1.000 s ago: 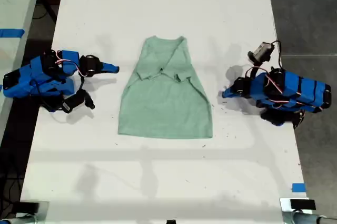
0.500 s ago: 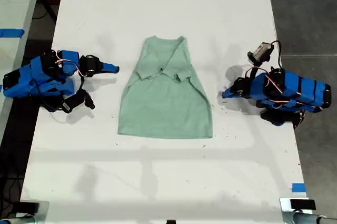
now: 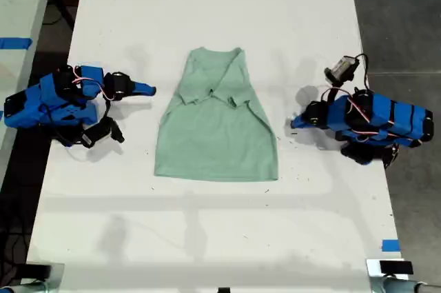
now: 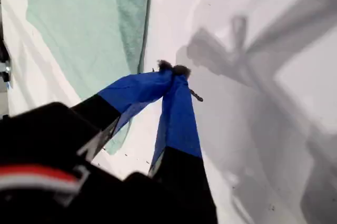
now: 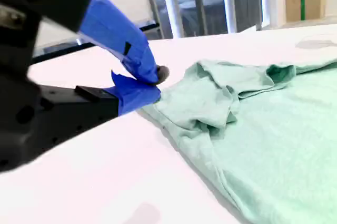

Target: Fold t shirt

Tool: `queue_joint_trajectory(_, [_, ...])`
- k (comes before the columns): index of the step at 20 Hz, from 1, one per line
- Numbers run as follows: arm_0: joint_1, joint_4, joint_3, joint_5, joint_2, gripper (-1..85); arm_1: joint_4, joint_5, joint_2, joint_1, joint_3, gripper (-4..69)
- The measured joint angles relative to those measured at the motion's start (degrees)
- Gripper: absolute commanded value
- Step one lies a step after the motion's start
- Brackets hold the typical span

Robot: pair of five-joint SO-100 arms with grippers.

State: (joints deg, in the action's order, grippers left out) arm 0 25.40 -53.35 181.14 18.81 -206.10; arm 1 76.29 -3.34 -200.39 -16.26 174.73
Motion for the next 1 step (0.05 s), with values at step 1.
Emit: queue_joint_trajectory(1, [0.00, 0.00, 0.00, 0.00, 0.00, 0.0, 0.00, 0.09, 0.00, 0.00, 0.00, -1.1])
